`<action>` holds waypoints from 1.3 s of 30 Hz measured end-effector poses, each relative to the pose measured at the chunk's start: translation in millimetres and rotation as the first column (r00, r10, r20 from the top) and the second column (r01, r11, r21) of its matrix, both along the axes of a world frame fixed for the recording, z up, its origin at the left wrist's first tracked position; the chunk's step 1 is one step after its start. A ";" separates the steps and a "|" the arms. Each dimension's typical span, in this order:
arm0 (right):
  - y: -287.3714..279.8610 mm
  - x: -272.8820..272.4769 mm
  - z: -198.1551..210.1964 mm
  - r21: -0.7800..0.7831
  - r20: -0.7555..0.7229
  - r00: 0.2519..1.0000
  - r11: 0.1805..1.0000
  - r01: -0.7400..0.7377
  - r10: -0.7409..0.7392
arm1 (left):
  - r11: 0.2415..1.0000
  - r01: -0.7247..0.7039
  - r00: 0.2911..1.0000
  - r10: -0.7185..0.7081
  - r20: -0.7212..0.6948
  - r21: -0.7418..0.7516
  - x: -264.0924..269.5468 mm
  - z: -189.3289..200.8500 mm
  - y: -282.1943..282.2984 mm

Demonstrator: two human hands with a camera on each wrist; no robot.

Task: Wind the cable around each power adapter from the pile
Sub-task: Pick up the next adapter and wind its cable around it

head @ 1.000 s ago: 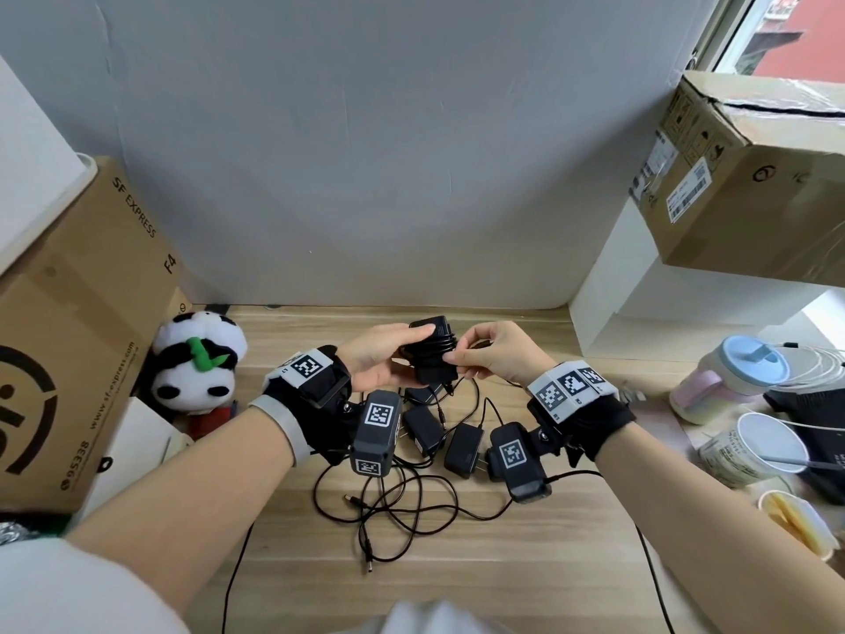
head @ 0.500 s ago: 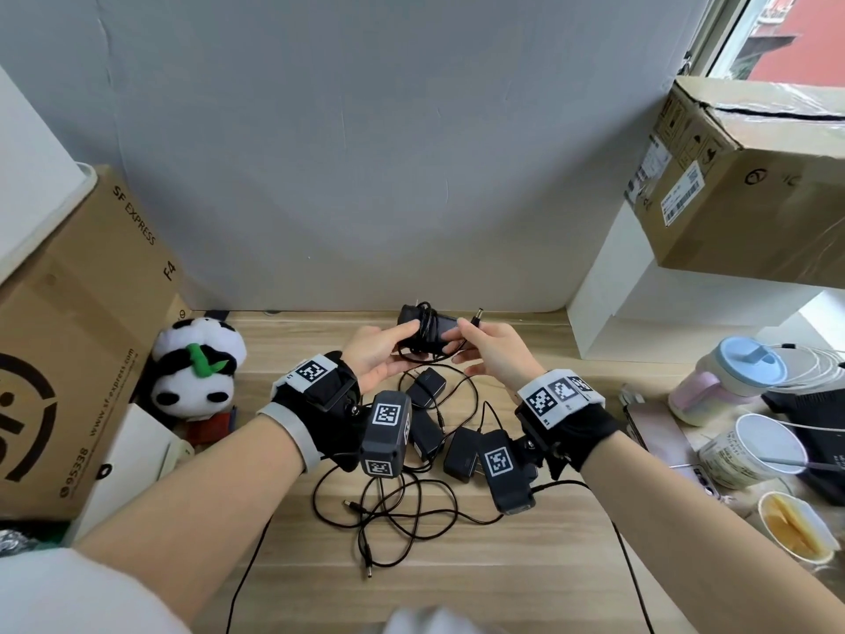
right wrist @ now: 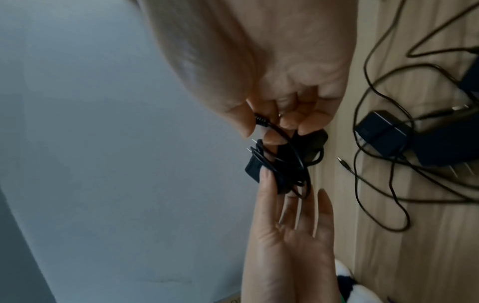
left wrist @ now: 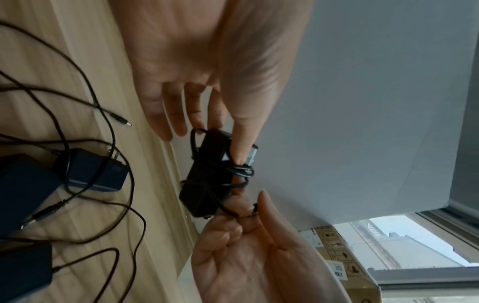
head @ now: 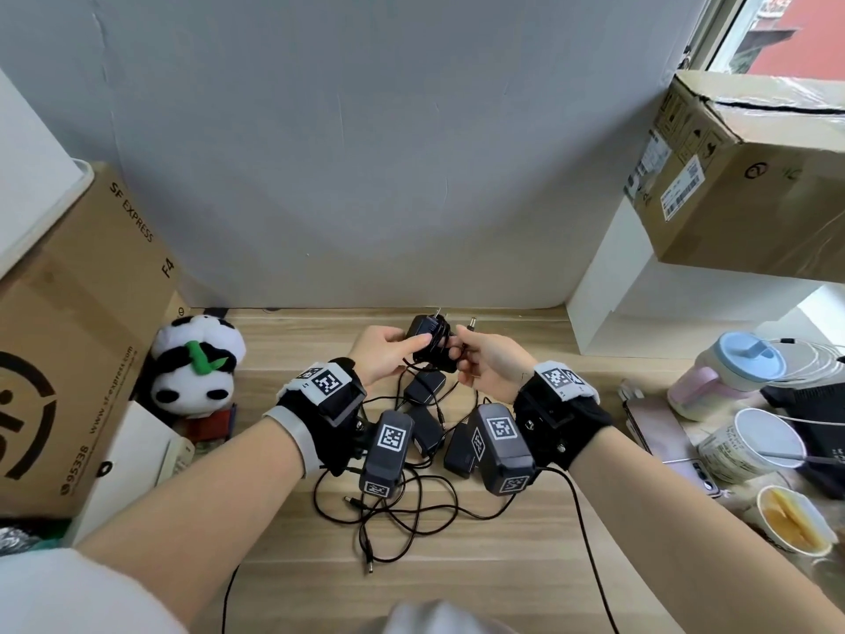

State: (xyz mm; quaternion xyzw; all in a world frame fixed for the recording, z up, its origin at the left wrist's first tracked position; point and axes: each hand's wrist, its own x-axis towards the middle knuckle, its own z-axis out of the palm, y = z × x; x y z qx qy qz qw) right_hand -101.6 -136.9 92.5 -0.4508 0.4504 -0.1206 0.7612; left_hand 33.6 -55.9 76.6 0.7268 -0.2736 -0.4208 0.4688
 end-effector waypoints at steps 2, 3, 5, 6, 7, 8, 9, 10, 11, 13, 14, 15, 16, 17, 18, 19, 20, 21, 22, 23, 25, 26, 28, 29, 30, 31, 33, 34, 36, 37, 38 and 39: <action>1.5 0.9 -3.8 0.061 0.026 0.999 0.998 0.028 -0.030 | 0.999 0.049 0.988 -0.048 0.148 -0.003 2.7 3.5 0.4; 2.1 2.1 -5.0 0.074 0.024 0.999 0.996 0.046 -0.048 | 0.998 0.065 0.975 -0.062 0.214 -0.005 3.3 6.4 0.9; 2.5 4.5 -6.7 0.079 0.010 0.997 0.994 0.076 -0.077 | 0.997 0.074 0.957 -0.070 0.282 -0.005 3.5 10.3 0.5; 2.7 5.5 -7.3 0.076 0.010 0.996 0.993 0.087 -0.088 | 0.997 0.072 0.953 -0.069 0.296 0.001 4.1 10.5 -0.5; 2.5 6.0 -8.1 0.071 0.016 0.995 0.993 0.098 -0.100 | 0.998 0.066 0.949 -0.066 0.308 0.011 4.3 10.3 -1.4; 2.6 6.6 -8.2 0.067 0.030 0.993 0.992 0.109 -0.111 | 0.998 0.056 0.945 -0.062 0.320 0.028 4.6 9.5 -2.1; 2.6 6.8 -7.7 0.064 0.047 0.992 0.991 0.114 -0.117 | 0.998 0.047 0.941 -0.060 0.334 0.045 5.2 8.1 -2.5; 2.8 7.2 -6.6 0.063 0.062 0.991 0.992 0.111 -0.115 | 0.997 0.040 0.934 -0.059 0.352 0.059 5.7 6.3 -2.9; 2.9 7.1 -5.6 0.057 0.068 0.993 0.994 0.097 -0.101 | 0.997 0.039 0.926 -0.060 0.374 0.063 6.1 5.0 -2.8; 1.5 6.7 -3.9 0.033 0.052 0.997 0.998 0.055 -0.057 | 0.998 0.046 0.912 -0.063 0.405 0.051 5.4 3.9 -2.8; 0.3 6.2 -3.0 0.015 0.036 0.999 0.999 0.038 -0.038 | 0.998 0.051 0.910 -0.064 0.409 0.042 5.1 3.3 -2.8; -0.9 6.1 -2.5 -0.008 0.017 1.000 1.000 0.025 -0.025 | 0.998 0.055 0.911 -0.064 0.408 0.035 4.6 3.3 -2.8; -2.0 6.4 -2.2 -0.035 0.000 1.000 0.999 0.017 -0.017 | 0.998 0.056 0.910 -0.065 0.409 0.033 4.0 3.8 -3.0; -3.0 7.1 -2.1 -0.064 -0.017 1.000 0.998 0.012 -0.013 | 0.998 0.059 0.910 -0.068 0.410 0.034 3.0 5.2 -3.4; -3.3 7.5 -1.8 -0.093 -0.033 0.999 0.996 0.008 -0.011 | 0.997 0.064 0.909 -0.075 0.409 0.041 2.2 6.2 -4.2; -3.2 7.9 -1.7 -0.118 -0.049 0.999 0.993 0.004 -0.009 | 0.996 0.068 0.911 -0.082 0.405 0.050 1.1 7.4 -5.1; -2.6 8.4 -1.5 -0.135 -0.062 0.998 0.991 -0.002 -0.006 | 0.996 0.066 0.914 -0.084 0.398 0.059 0.0 8.8 -6.0; -1.7 8.4 -2.0 -0.145 -0.070 0.998 0.989 -0.008 -0.002 | 0.996 0.058 0.919 -0.079 0.386 0.066 -0.8 9.5 -6.7; -0.5 8.6 -2.5 -0.151 -0.069 0.998 0.989 -0.011 0.000 | 0.997 0.046 0.928 -0.068 0.367 0.066 -1.2 9.6 -7.5; 0.3 8.3 -2.9 -0.159 -0.057 0.998 0.987 -0.010 0.001 | 0.998 0.033 0.938 -0.052 0.343 0.063 -1.0 9.0 -8.4; 1.2 8.1 -2.3 -0.207 -0.038 0.999 0.978 -0.022 0.014 | 0.998 0.012 0.954 -0.028 0.297 0.054 0.1 7.6 -8.9; 0.9 8.0 -1.2 -0.246 -0.049 0.998 0.968 -0.038 0.027 | 0.999 0.010 0.959 -0.024 0.281 0.051 0.7 7.1 -8.6; -0.3 6.4 1.5 -0.306 -0.083 0.995 0.949 -0.080 0.057 | 0.998 0.016 0.964 -0.030 0.264 0.054 1.4 6.0 -7.3; -1.2 5.5 2.5 -0.313 -0.091 0.993 0.944 -0.105 0.080 | 0.998 0.023 0.964 -0.037 0.263 0.055 1.5 5.7 -7.0; -1.5 4.5 3.3 -0.307 -0.094 0.990 0.943 -0.131 0.107 | 0.998 0.028 0.965 -0.041 0.260 0.054 1.1 5.5 -6.5; -1.4 3.9 4.1 -0.299 -0.090 0.988 0.943 -0.149 0.127 | 0.998 0.031 0.966 -0.043 0.254 0.051 0.8 5.8 -6.0; -0.9 2.9 5.3 -0.308 -0.063 0.991 0.942 -0.135 0.121 | 0.999 0.025 0.978 -0.032 0.207 0.035 0.6 7.0 -5.6; -1.5 2.4 5.2 -0.334 -0.044 0.994 0.937 -0.107 0.098 | 0.999 0.020 0.987 -0.024 0.160 0.027 0.9 7.9 -5.3; -4.0 0.3 4.0 -0.424 -0.016 0.999 0.904 -0.052 0.050 | 1.000 0.001 0.999 -0.002 0.033 0.016 3.4 8.4 -2.9; -5.4 -1.4 2.9 -0.469 -0.006 0.999 0.882 -0.038 0.040 | 1.000 -0.015 0.999 0.016 -0.045 0.015 4.9 8.1 -1.7; -6.1 -3.4 2.4 -0.504 -0.002 0.999 0.863 -0.041 0.046 | 0.999 -0.033 0.992 0.034 -0.119 0.018 6.2 7.7 0.0; -6.4 -5.2 2.1 -0.527 -0.005 0.998 0.848 -0.058 0.065 | 0.999 -0.050 0.981 0.053 -0.187 0.020 7.2 7.6 1.3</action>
